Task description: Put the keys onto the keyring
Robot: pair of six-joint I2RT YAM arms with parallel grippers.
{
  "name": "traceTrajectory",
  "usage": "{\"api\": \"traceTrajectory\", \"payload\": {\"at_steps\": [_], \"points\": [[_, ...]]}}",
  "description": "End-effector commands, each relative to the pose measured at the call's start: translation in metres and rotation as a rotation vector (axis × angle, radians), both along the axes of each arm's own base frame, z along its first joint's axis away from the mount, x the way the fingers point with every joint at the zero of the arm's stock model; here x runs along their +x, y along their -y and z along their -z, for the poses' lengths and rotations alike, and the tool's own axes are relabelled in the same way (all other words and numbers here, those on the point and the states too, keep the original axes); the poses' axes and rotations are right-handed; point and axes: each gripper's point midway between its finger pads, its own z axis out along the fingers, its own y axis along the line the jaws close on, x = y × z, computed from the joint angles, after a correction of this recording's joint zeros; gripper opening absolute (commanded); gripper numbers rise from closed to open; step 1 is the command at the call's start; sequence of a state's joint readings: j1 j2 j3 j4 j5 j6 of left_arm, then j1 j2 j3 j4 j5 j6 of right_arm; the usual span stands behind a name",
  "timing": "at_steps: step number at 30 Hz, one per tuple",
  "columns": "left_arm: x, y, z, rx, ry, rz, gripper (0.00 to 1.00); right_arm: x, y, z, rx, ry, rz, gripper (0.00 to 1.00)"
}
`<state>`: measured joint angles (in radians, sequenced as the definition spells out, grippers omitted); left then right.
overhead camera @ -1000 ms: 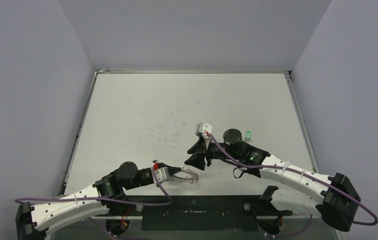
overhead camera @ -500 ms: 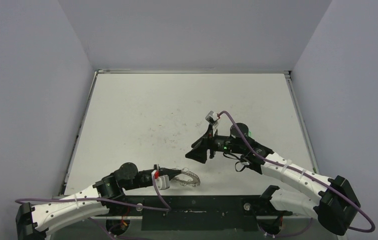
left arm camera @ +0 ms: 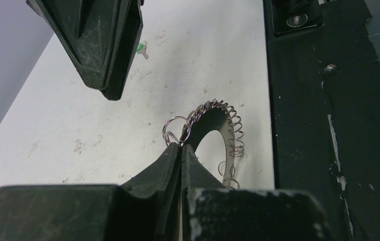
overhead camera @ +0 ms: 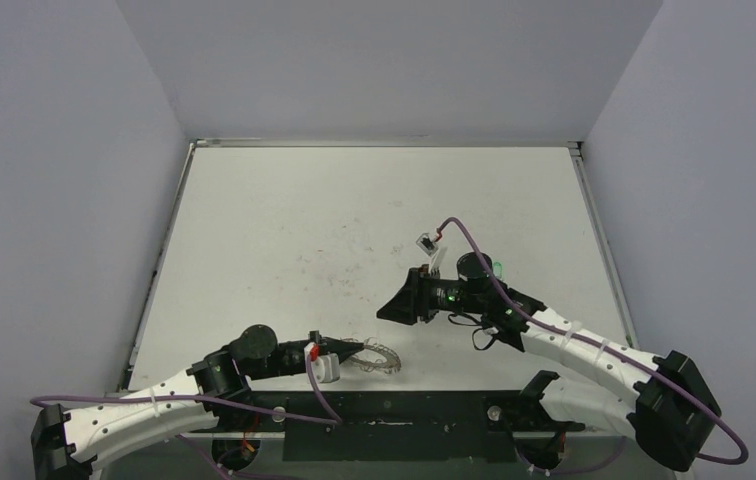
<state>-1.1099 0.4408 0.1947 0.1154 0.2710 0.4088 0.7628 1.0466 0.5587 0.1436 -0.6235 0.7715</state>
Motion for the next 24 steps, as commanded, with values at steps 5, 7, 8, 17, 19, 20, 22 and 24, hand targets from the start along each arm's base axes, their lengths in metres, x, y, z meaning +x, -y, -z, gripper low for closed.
{"api": "traceTrajectory", "payload": {"at_steps": [5, 7, 8, 17, 19, 20, 22, 24], "points": [[-0.003, 0.004, -0.011, -0.033, 0.028, 0.03, 0.0, -0.022, -0.023, 0.002, 0.015, -0.103, -0.133, 0.46], [-0.003, 0.004, -0.011, -0.033, 0.028, 0.028, 0.0, -0.027, -0.027, 0.004, 0.015, -0.112, -0.163, 0.46], [-0.003, 0.004, -0.011, -0.033, 0.028, 0.027, 0.0, -0.029, -0.027, 0.005, 0.016, -0.118, -0.173, 0.46], [-0.001, 0.004, -0.014, -0.036, 0.032, 0.023, 0.0, -0.042, -0.033, 0.008, 0.063, -0.156, -0.226, 0.33], [-0.001, 0.004, -0.014, -0.037, 0.032, 0.023, 0.0, -0.045, -0.035, 0.012, 0.063, -0.171, -0.24, 0.28], [-0.001, 0.004, -0.014, -0.036, 0.032, 0.022, 0.0, -0.046, -0.036, 0.014, 0.058, -0.178, -0.243, 0.27], [-0.001, 0.004, -0.015, -0.037, 0.033, 0.022, 0.0, -0.046, -0.034, 0.019, 0.045, -0.178, -0.245, 0.28], [-0.001, 0.004, -0.015, -0.038, 0.035, 0.021, 0.0, -0.043, -0.03, 0.023, 0.021, -0.169, -0.228, 0.33]]}}
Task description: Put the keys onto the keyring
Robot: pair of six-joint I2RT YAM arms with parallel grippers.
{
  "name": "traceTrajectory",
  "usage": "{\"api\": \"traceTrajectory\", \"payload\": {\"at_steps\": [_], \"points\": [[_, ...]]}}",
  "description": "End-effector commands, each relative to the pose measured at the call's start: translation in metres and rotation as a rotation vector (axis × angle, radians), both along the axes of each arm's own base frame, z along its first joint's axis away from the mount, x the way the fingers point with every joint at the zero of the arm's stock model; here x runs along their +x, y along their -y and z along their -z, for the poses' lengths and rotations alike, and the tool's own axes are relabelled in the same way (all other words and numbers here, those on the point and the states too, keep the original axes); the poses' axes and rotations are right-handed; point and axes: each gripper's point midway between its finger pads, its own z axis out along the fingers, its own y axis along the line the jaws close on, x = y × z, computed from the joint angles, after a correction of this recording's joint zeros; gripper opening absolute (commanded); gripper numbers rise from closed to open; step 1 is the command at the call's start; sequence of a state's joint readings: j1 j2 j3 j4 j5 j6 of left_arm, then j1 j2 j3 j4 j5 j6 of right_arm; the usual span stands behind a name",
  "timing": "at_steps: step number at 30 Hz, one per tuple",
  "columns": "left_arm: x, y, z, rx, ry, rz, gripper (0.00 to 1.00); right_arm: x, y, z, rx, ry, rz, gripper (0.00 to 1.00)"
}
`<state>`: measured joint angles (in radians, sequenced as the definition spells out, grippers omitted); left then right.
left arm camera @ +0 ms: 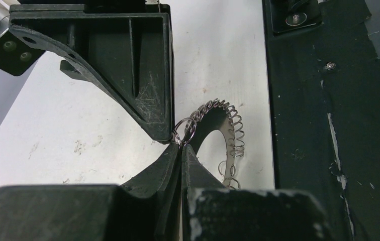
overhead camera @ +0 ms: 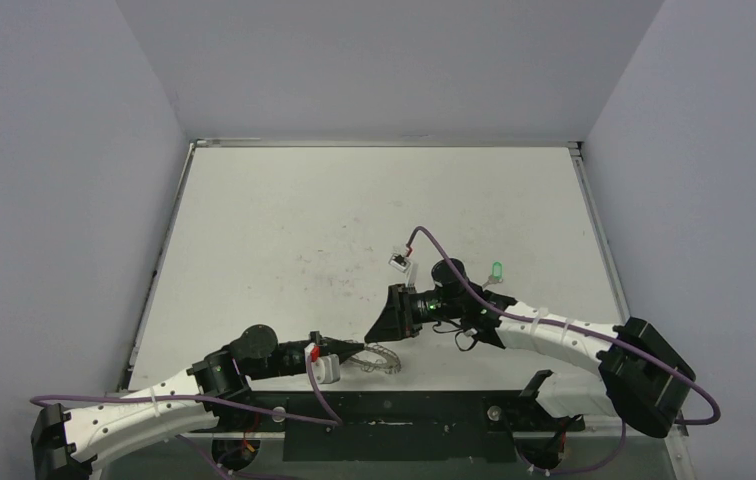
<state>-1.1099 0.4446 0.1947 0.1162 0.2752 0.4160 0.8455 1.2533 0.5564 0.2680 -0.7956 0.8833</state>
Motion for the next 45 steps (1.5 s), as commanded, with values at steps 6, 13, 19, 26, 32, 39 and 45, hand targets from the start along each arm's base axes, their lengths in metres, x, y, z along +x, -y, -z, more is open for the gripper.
{"api": "traceTrajectory", "payload": {"at_steps": [6, 13, 19, 26, 32, 39, 45], "points": [[-0.002, 0.003, -0.016, -0.041, 0.025, 0.017, 0.0, 0.007, 0.011, -0.006, 0.0, 0.062, 0.028, 0.46], [-0.002, 0.003, -0.016, -0.04, 0.025, 0.021, 0.0, 0.006, 0.017, -0.001, -0.013, 0.034, 0.047, 0.38], [-0.002, 0.003, -0.016, -0.037, 0.026, 0.021, 0.0, 0.002, 0.011, 0.002, 0.022, -0.02, 0.025, 0.3], [-0.002, 0.003, -0.015, -0.034, 0.025, 0.02, 0.0, 0.003, 0.0, -0.004, 0.068, -0.044, 0.007, 0.33], [-0.001, 0.001, -0.015, -0.029, 0.026, 0.013, 0.0, -0.004, -0.005, -0.007, 0.084, -0.058, -0.025, 0.16], [0.001, -0.001, -0.014, -0.028, 0.02, -0.004, 0.0, -0.006, -0.001, -0.021, 0.093, -0.009, -0.036, 0.0], [0.005, -0.006, -0.016, -0.046, -0.004, -0.05, 0.0, 0.0, 0.009, -0.035, 0.028, 0.117, -0.015, 0.0]]}}
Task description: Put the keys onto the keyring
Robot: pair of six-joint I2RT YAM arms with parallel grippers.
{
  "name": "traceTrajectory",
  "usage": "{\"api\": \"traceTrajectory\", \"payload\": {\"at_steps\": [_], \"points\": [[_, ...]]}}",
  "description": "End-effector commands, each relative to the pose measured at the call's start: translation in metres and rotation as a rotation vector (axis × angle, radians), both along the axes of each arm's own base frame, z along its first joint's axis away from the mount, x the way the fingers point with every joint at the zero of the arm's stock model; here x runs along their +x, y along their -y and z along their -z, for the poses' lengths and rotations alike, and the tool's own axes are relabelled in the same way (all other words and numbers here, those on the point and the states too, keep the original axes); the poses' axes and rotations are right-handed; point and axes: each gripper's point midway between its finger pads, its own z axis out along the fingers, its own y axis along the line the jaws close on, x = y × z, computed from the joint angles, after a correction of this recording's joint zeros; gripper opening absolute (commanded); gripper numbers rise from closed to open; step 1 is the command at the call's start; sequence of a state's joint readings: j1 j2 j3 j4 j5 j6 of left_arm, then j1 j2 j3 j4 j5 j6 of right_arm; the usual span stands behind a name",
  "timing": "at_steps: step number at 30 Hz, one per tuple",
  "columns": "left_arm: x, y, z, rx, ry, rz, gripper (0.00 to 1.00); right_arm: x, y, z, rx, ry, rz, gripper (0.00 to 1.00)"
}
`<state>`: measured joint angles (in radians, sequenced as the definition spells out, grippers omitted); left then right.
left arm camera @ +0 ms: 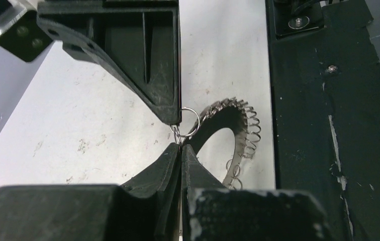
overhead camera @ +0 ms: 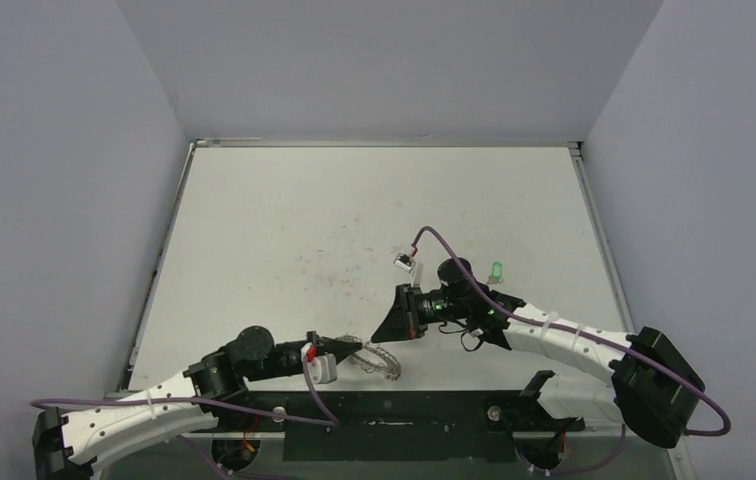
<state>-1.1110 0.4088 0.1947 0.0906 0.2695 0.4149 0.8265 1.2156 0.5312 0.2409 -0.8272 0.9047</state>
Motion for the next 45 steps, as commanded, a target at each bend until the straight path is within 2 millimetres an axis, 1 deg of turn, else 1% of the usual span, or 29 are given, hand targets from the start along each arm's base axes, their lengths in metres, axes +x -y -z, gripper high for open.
{"api": "traceTrajectory", "payload": {"at_steps": [1, 5, 7, 9, 10, 11, 12, 15, 18, 20, 23, 25, 28, 30, 31, 32, 33, 35, 37, 39, 41, 42, 45], "points": [[0.007, -0.004, -0.012, -0.037, -0.013, -0.053, 0.0, 0.007, 0.001, -0.038, 0.025, 0.186, -0.009, 0.0], [0.008, -0.006, -0.012, -0.052, -0.031, -0.075, 0.0, 0.012, 0.005, -0.049, 0.015, 0.246, 0.018, 0.0], [0.009, -0.007, -0.013, -0.069, -0.041, -0.089, 0.14, 0.017, 0.006, -0.055, 0.014, 0.278, 0.04, 0.0], [0.011, -0.008, -0.016, -0.093, -0.054, -0.106, 0.24, 0.018, 0.011, -0.052, -0.027, 0.29, 0.05, 0.0], [0.012, -0.008, -0.018, -0.106, -0.061, -0.117, 0.27, 0.02, 0.012, -0.053, -0.04, 0.312, 0.057, 0.0], [0.014, -0.009, -0.021, -0.12, -0.068, -0.128, 0.35, 0.021, 0.015, -0.051, -0.064, 0.322, 0.06, 0.0], [0.016, -0.01, -0.024, -0.137, -0.079, -0.144, 0.39, 0.022, 0.017, -0.052, -0.079, 0.339, 0.065, 0.0], [0.02, -0.01, -0.034, -0.196, -0.13, -0.184, 0.46, 0.027, 0.022, -0.052, -0.123, 0.38, 0.083, 0.0], [0.017, -0.007, -0.047, -0.243, -0.187, -0.175, 0.47, 0.034, 0.026, -0.051, -0.172, 0.414, 0.115, 0.0], [0.015, -0.003, -0.055, -0.274, -0.26, -0.174, 0.48, 0.04, 0.03, -0.05, -0.217, 0.431, 0.148, 0.0], [0.02, 0.0, -0.063, -0.306, -0.38, -0.223, 0.49, 0.052, 0.038, -0.05, -0.273, 0.452, 0.225, 0.0], [0.026, 0.002, -0.065, -0.314, -0.457, -0.274, 0.5, 0.061, 0.046, -0.053, -0.305, 0.47, 0.289, 0.0], [0.041, 0.002, -0.064, -0.327, -0.58, -0.396, 0.53, 0.075, 0.057, -0.061, -0.332, 0.513, 0.382, 0.0], [0.051, 0.002, -0.058, -0.314, -0.657, -0.492, 0.56, 0.084, 0.064, -0.068, -0.343, 0.539, 0.443, 0.0], [0.055, 0.0, -0.055, -0.3, -0.693, -0.54, 0.58, 0.088, 0.068, -0.073, -0.347, 0.557, 0.47, 0.0], [0.059, 0.0, -0.055, -0.302, -0.722, -0.576, 0.6, 0.092, 0.071, -0.077, -0.351, 0.574, 0.497, 0.0], [0.061, -0.002, -0.05, -0.28, -0.751, -0.618, 0.62, 0.096, 0.074, -0.081, -0.356, 0.59, 0.52, 0.0], [0.064, 0.0, -0.052, -0.279, -0.798, -0.655, 0.64, 0.104, 0.08, -0.087, -0.366, 0.617, 0.568, 0.0], [0.065, 0.004, -0.059, -0.294, -0.84, -0.665, 0.64, 0.108, 0.081, -0.089, -0.376, 0.629, 0.586, 0.0], [0.067, 0.008, -0.063, -0.312, -0.899, -0.682, 0.61, 0.11, 0.079, -0.085, -0.387, 0.626, 0.579, 0.0], [0.067, 0.011, -0.062, -0.3, -0.951, -0.69, 0.57, 0.109, 0.075, -0.077, -0.392, 0.61, 0.559, 0.0], [0.068, 0.013, -0.062, -0.29, -0.976, -0.689, 0.55, 0.108, 0.073, -0.07, -0.4, 0.6, 0.546, 0.0], [0.073, 0.017, -0.056, -0.241, -1.086, -0.685, 0.54, 0.107, 0.069, -0.047, -0.42, 0.564, 0.533, 0.0]]}}
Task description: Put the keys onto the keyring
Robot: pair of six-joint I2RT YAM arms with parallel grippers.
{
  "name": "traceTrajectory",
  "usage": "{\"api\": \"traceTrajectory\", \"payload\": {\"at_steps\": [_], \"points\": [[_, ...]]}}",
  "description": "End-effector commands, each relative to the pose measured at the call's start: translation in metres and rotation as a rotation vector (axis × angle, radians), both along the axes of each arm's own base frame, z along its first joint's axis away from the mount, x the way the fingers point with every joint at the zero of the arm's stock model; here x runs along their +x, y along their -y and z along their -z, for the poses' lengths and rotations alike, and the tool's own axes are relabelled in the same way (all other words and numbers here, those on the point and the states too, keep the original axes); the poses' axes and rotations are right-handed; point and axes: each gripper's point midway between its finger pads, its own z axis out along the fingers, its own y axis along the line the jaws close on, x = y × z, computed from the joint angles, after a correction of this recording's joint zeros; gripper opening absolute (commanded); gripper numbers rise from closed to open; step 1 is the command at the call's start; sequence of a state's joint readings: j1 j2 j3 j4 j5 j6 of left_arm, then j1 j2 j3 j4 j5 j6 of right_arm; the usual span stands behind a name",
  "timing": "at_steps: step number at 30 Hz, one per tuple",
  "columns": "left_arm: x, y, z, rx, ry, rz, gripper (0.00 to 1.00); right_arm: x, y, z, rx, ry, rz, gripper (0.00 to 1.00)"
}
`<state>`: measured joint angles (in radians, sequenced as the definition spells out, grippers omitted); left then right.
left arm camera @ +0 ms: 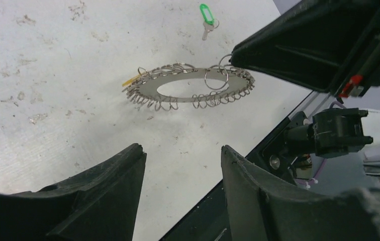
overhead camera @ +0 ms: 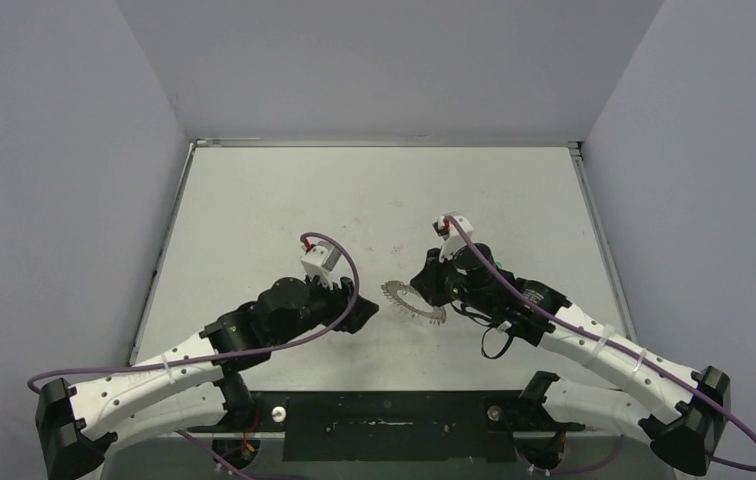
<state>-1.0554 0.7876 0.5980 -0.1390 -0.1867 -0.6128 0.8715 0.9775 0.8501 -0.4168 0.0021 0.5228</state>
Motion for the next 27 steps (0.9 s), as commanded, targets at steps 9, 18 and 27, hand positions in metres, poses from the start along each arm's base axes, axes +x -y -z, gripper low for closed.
{"api": "traceTrajectory", "payload": {"at_steps": [9, 18, 27], "points": [[0.009, 0.009, 0.002, -0.126, -0.366, 0.073, 0.48, 0.002, -0.042, 0.056, 0.198, -0.152, 0.031, 0.0], [-0.009, -0.003, 0.018, -0.144, -0.406, 0.079, 0.36, -0.003, -0.068, 0.073, 0.307, -0.218, 0.011, 0.0], [-0.001, -0.006, 0.027, -0.157, -0.373, 0.038, 0.3, -0.003, -0.074, 0.065, 0.305, -0.212, -0.009, 0.0]]}}
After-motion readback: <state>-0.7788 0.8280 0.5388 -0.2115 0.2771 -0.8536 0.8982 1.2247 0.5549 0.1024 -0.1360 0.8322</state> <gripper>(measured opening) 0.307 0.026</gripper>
